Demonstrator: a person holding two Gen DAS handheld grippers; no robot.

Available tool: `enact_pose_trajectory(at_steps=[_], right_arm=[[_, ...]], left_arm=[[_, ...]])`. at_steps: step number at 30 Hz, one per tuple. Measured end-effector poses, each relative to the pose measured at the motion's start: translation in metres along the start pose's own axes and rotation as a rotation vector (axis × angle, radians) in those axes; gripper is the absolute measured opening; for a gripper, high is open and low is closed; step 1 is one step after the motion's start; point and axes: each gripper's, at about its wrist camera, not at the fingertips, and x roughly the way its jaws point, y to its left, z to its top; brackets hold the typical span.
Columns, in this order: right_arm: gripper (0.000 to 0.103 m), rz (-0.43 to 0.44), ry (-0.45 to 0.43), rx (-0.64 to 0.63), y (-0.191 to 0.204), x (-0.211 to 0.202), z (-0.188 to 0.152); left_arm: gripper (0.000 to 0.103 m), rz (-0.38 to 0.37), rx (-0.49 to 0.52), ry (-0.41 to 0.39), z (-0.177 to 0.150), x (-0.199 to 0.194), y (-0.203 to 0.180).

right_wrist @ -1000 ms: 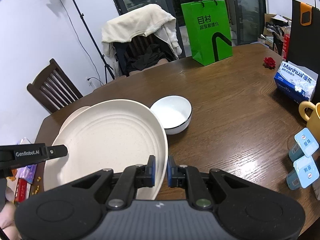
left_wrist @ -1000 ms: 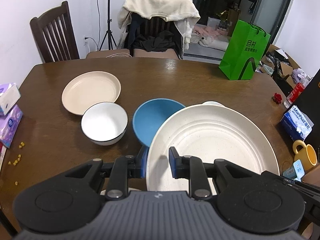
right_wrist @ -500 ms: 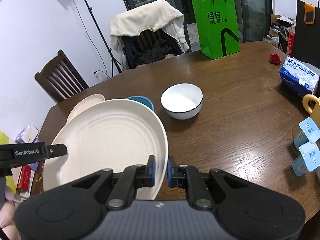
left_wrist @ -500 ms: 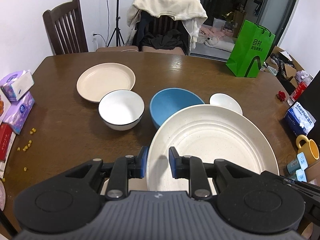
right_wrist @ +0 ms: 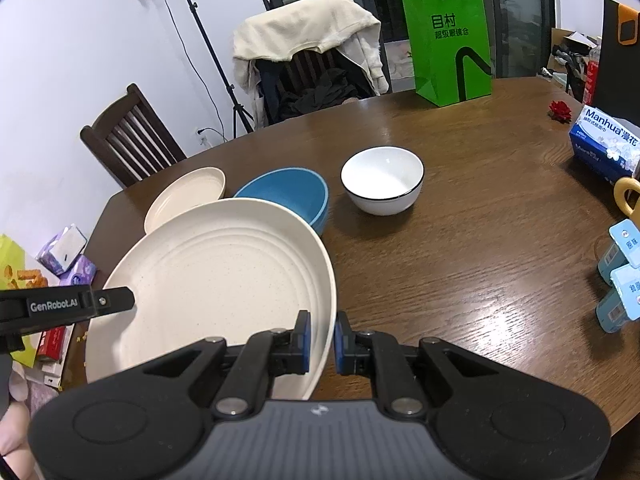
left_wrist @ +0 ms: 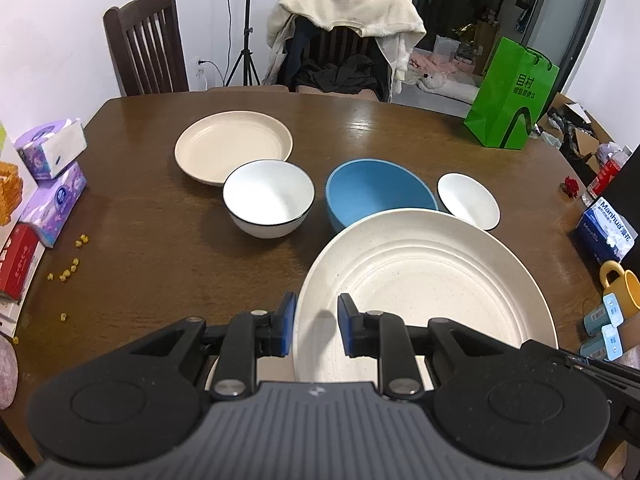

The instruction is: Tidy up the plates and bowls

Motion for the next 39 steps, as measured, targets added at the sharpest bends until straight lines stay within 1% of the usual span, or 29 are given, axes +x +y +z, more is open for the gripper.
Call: enact_pose_trajectory(at_steps=[18, 39], right_arm=[[0.011, 0.026, 0.048, -0.025, 0.019, 0.017, -0.028], [0.012, 0.036, 0.099, -0.067, 0.032, 0.052, -0.052]], left_arm=[[0.023, 0.036, -0.031, 0.031, -0.024, 0.011, 0.031], [0.023, 0.088, -0.020, 0.050, -0.047, 0.033, 0.048]])
